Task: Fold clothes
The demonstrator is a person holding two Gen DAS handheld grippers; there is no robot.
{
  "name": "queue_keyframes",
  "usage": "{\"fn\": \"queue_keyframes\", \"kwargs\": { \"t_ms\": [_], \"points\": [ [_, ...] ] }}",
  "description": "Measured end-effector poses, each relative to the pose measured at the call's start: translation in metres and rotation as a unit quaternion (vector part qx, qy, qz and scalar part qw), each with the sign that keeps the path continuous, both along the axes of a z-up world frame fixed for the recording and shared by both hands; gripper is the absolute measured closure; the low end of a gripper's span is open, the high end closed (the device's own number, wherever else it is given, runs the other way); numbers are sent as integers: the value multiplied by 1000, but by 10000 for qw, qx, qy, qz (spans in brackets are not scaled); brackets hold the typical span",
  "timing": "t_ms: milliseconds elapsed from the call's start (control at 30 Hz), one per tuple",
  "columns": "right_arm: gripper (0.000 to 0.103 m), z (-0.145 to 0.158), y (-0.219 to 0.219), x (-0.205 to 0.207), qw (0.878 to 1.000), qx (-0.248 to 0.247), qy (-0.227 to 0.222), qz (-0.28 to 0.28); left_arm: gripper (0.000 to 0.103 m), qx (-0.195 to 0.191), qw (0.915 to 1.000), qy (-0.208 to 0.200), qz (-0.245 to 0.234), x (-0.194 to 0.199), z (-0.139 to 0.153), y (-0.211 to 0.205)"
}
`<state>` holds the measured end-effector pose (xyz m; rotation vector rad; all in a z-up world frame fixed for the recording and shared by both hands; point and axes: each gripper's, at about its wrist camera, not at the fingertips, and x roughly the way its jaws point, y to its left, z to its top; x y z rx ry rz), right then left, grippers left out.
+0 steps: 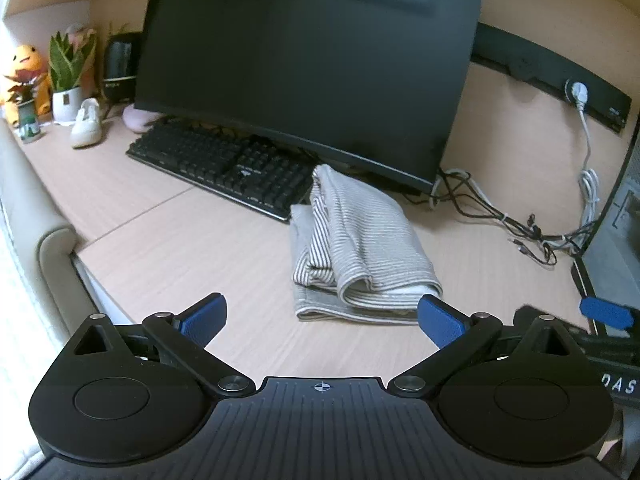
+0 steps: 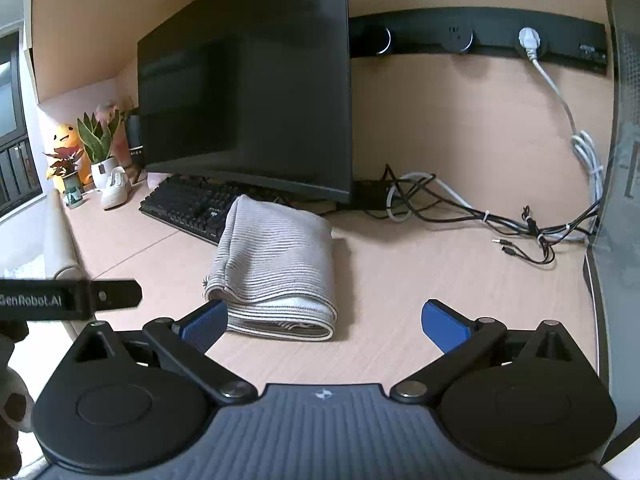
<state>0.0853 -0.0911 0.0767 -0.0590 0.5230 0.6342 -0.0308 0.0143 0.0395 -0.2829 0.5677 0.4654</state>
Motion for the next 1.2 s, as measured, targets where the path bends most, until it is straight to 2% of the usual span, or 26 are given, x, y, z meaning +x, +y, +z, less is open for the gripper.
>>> {"fn": "queue_keyframes", "kwargs": {
  "t_ms": [700, 1200],
  "points": [
    [0, 3, 4, 1, 9999, -76, -108, 105, 0, 33, 9999, 84, -107, -4, -2, -9],
    [0, 2, 7, 6, 9997, -154, -64, 180, 0, -110, 9997, 138, -149, 0, -6, -7]
  ]
}}
